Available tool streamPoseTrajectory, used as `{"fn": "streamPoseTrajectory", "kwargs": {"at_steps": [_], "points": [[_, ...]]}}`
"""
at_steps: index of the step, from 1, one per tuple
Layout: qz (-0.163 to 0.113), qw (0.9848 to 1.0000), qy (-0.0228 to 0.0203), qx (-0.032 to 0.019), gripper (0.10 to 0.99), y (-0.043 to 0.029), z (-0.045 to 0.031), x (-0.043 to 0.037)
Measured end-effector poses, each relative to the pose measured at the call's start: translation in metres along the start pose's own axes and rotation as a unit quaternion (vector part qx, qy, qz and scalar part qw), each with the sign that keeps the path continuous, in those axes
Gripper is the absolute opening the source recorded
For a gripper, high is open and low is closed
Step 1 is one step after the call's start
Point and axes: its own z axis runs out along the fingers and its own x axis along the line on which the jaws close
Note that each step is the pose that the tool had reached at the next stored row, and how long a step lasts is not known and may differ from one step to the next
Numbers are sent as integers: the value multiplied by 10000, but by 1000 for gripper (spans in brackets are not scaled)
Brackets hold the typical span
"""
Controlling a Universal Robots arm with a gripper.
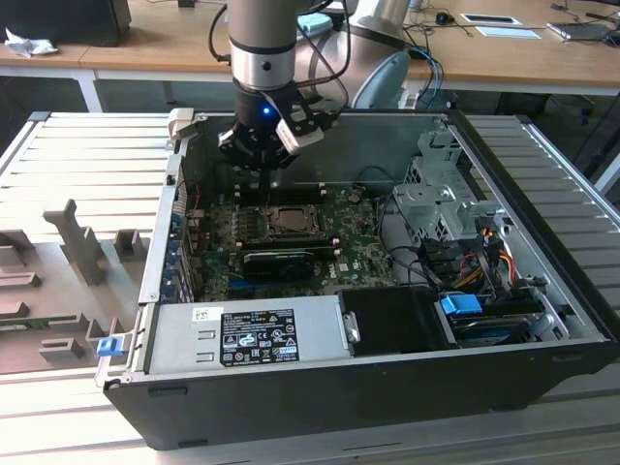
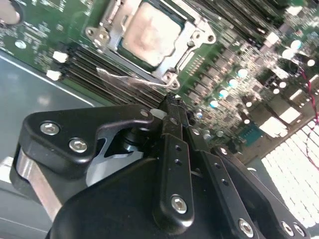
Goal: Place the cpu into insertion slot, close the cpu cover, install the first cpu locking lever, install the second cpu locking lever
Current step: 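Install the first cpu locking lever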
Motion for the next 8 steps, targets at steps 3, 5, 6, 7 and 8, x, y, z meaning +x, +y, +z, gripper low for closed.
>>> {"fn": "streamPoseTrajectory", "kwargs": {"at_steps": [3, 5, 6, 7, 8], "points": [[0, 10000, -1, -5, 106, -6, -1, -98], [0, 9999, -9, -135, 106, -8, 0, -125], [-1, 9997, -15, -256, 106, -8, -1, -134], [-2, 9994, -21, -345, 106, -9, 2, -139], [-2, 9994, -30, -351, 106, -8, 6, -138]]}}
